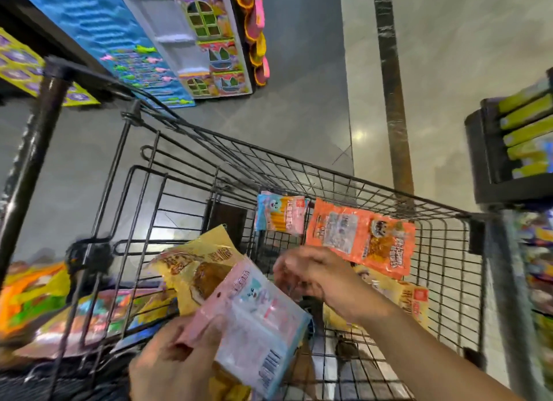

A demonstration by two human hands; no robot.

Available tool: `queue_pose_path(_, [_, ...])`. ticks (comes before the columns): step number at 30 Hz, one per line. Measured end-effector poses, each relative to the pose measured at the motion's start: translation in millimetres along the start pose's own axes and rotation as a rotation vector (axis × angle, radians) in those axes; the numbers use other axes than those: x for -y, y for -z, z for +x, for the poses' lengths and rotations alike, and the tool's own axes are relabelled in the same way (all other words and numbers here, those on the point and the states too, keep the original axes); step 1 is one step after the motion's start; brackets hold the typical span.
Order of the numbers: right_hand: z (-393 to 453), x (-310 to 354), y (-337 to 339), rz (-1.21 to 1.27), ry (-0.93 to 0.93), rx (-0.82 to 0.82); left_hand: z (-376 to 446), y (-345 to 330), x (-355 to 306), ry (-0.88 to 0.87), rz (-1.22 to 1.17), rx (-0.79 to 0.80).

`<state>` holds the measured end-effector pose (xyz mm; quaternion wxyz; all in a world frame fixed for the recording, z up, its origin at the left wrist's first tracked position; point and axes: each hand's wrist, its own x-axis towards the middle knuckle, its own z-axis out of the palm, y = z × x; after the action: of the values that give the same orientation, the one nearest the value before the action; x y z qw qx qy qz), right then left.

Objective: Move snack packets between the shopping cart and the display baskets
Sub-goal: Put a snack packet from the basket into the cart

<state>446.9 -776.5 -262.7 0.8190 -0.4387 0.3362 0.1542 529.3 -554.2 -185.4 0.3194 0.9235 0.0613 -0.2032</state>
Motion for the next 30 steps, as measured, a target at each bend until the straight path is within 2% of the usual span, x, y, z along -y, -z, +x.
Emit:
queue_pose_path(2, [-36.7, 16.7, -7.3, -0.159, 0.043, 0.051, -7.1, -2.5, -11.3, -0.073, -0.073, 0.082])
queue_pose_path(3, [-49.2, 19.3, -8.8, -0.193, 0.051, 0.069, -7.8, -7.0, -13.0, -0.141, -0.095, 0.067])
queue_pose_path(5, [-63.7, 13.6, -7.4, -0.228, 0.036, 0.04, -13.8, -15.9, -26.1, -0.235, -0.098, 0.071])
queue_pose_path(7, [-73.3, 6.8, -3.0, -0.259, 0.026, -0.024, -18.6, -24.5, -31.2, -0.289, -0.065, 0.153])
queue_pose_path(14, [-124.8, -26.0, 38.4, 0.028, 0.041, -0.217, -38.6, -37.5, -61.5, -0.347, -0.048, 0.297])
queue_pose_path(19, [-177.6, -45.7, 90.2, 0.355, 0.112, -0.481, -44.7, -84.3, -59.6, -0.212, -0.133, 0.444])
queue_pose_path(22, [-209.2, -52.8, 118.4, 0.467, 0.173, -0.615, -57.2, -131.3, -48.5, -0.146, -0.143, 0.551])
queue_pose_path(24, [-227.8, -57.5, 132.7, 0.512, 0.205, -0.685, -68.7, -169.8, -38.6, -0.086, -0.122, 0.56])
queue_pose_path(30, [-255.5, -76.9, 147.3, 0.539, 0.212, -0.739, -95.7, -280.1, 7.3, 0.338, -0.178, 0.463])
